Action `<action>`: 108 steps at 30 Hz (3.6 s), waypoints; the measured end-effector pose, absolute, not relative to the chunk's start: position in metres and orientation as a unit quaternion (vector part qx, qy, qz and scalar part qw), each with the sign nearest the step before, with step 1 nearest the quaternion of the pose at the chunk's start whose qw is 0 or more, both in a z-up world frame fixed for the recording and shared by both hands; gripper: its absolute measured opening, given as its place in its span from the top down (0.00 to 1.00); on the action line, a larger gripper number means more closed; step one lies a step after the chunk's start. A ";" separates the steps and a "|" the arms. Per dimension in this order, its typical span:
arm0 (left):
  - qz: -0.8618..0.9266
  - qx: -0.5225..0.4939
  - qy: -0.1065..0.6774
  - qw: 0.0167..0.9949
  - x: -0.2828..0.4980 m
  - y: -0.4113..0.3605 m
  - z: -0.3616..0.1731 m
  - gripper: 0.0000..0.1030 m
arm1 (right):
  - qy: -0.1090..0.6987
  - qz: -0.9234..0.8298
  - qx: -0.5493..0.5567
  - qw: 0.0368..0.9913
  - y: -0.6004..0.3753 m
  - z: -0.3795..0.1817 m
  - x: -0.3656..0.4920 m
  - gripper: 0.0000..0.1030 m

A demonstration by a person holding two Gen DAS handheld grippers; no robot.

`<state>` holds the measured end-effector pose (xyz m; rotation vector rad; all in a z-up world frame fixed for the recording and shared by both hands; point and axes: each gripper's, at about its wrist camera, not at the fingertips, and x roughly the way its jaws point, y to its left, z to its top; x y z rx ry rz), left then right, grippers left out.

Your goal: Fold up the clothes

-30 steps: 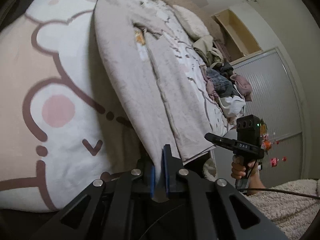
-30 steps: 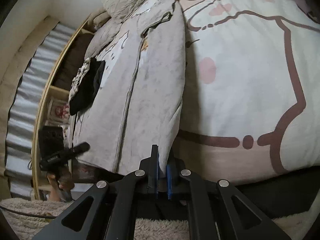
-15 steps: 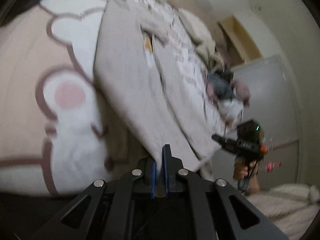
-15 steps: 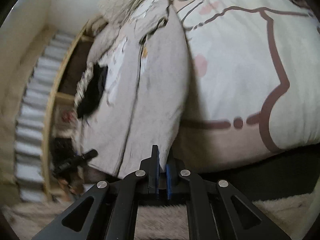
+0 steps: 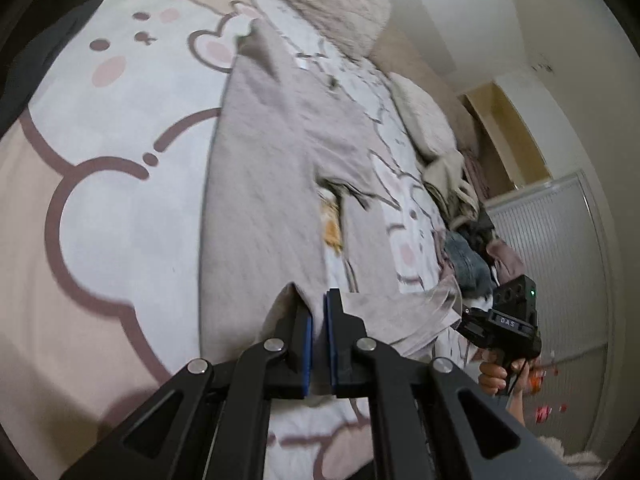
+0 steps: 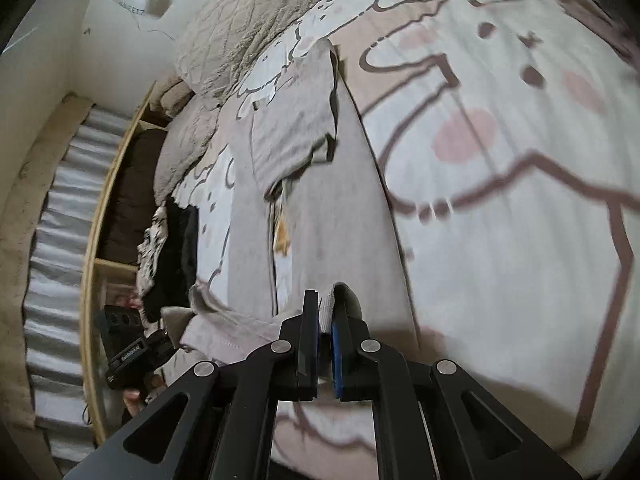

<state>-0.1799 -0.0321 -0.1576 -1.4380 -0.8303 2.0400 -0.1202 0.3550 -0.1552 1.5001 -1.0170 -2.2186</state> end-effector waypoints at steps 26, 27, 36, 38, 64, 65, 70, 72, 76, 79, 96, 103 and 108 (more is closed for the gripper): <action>0.764 -0.525 -0.317 0.199 -0.229 -0.048 -0.150 0.44 | -0.080 -0.804 0.562 0.176 0.266 -0.158 -0.178 0.69; 0.768 -0.532 -0.290 0.209 -0.224 -0.036 -0.148 0.44 | -0.059 -0.799 0.572 0.177 0.255 -0.166 -0.184 0.69; 0.764 -0.558 -0.047 0.320 -0.158 0.099 -0.177 0.44 | -0.166 -0.805 0.551 0.145 0.269 -0.180 -0.254 0.69; 0.772 -0.556 0.007 0.307 -0.156 0.122 -0.186 0.44 | -0.218 -0.809 0.524 0.155 0.291 -0.164 -0.246 0.69; 0.877 -0.411 0.115 0.221 -0.157 0.086 -0.144 0.33 | -0.070 -0.866 0.480 0.125 0.313 -0.145 -0.106 1.00; 0.874 -0.415 0.114 0.226 -0.147 0.084 -0.146 0.33 | -0.048 -0.862 0.487 0.133 0.301 -0.148 -0.116 1.00; 0.853 -0.448 0.156 0.217 -0.115 0.077 -0.176 0.33 | 0.022 -0.837 0.536 0.108 0.278 -0.192 -0.180 1.00; 0.849 -0.454 0.172 0.210 -0.107 0.071 -0.184 0.33 | 0.000 -0.843 0.531 0.086 0.293 -0.191 -0.196 1.00; 0.854 -0.409 0.235 0.220 -0.081 0.065 -0.175 0.33 | 0.030 -0.879 0.474 0.029 0.316 -0.156 -0.191 1.00; 0.844 -0.362 0.317 0.236 -0.049 0.070 -0.171 0.32 | 0.148 -0.893 0.422 0.042 0.298 -0.134 -0.149 0.94; 0.736 -0.209 0.624 0.161 -0.012 0.104 -0.237 0.32 | 0.639 -0.717 0.240 0.145 0.206 -0.237 0.030 0.29; 0.730 -0.159 0.643 0.165 -0.033 0.119 -0.244 0.38 | 0.648 -0.722 0.198 0.142 0.174 -0.250 -0.006 0.39; 0.738 -0.154 0.636 0.163 -0.036 0.113 -0.241 0.38 | 0.670 -0.715 0.141 0.141 0.150 -0.260 -0.021 0.41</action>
